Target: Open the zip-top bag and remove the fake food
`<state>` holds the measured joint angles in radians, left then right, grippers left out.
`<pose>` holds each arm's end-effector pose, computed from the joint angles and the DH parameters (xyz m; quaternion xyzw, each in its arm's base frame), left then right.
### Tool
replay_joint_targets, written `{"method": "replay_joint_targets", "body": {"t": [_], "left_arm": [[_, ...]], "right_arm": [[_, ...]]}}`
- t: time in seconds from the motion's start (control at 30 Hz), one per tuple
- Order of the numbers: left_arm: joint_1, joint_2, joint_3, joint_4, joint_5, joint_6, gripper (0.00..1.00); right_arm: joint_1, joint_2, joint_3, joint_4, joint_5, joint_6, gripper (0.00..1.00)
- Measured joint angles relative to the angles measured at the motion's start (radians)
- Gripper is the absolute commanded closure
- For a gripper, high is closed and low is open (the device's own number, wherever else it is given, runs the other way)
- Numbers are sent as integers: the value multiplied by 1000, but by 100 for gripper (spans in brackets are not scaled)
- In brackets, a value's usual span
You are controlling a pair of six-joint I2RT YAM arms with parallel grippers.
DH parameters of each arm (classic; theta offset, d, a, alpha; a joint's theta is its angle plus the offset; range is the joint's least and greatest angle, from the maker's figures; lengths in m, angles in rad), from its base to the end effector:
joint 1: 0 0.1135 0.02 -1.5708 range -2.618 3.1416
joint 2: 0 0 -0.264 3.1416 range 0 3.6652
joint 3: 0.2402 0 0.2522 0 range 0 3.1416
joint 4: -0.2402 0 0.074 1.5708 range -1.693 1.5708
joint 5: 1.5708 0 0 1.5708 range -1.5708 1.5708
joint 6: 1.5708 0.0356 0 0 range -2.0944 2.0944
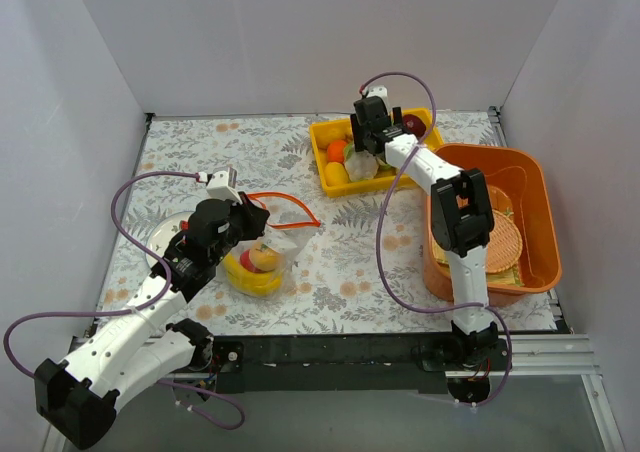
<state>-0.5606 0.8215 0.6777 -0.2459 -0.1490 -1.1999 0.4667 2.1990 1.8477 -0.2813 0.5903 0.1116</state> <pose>0.1656 -0.0977 0.2896 -0.2996 0.7734 -0.3887 0.4013 0.4638 0.2115 0.2379 -0.0213 0.8632 -0.1254 0.4886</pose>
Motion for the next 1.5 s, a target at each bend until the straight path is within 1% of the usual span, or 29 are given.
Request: {"method": "replay_joint_targets", "body": {"t": [0.1,0.13,0.2,0.3,0.43,0.5,0.53,0.6,0.73,0.8,0.97,1.17,1.2,1.27,1.3,1.33,1.37,1.43,1.5], "left_arm": [[0,-2,0,0,5,-1,100],[0,-2,0,0,8,-2,100],[0,-2,0,0,13,-2,100],[0,-2,0,0,29,-5,100],[0,-2,0,6,66,-14,100],[0,-2,0,14,88,-21,100],[0,-2,0,18,98,-25,100],[0,-1,0,26,116,-33,100],[0,5,0,47,167,-50,100],[0,8,1,56,188,-58,100],[0,14,4,74,237,-73,100],[0,28,5,96,270,-91,100],[0,29,7,95,269,-92,88],[0,32,24,68,256,-100,83],[0,35,41,43,243,-107,76],[0,39,62,19,229,-114,57],[0,40,84,-5,212,-118,51],[0,37,124,-60,172,-128,47],[0,27,156,-127,127,-153,50]], "right_arm": [[0,-56,-13,-43,-44,32,12],[0,-78,-13,-59,-58,42,16],[0,-125,-13,-87,-92,61,18],[2,-220,-34,-111,-198,98,31],[28,-414,-192,-85,-406,147,47],[64,-489,-270,-61,-529,175,49],[85,-514,-283,-58,-556,176,51],[137,-545,-329,-32,-644,190,50],[233,-552,-411,-6,-761,220,52],[270,-552,-463,5,-822,237,50],[308,-534,-545,39,-932,282,48],[338,-522,-615,136,-993,336,44],[341,-521,-626,145,-996,340,44],[345,-516,-649,170,-1002,356,43],[345,-511,-656,179,-1003,360,42],[345,-505,-661,189,-1005,363,39],[345,-501,-668,198,-1006,365,38],[345,-492,-676,214,-1010,374,36],[345,-489,-683,233,-1013,380,33]]}}
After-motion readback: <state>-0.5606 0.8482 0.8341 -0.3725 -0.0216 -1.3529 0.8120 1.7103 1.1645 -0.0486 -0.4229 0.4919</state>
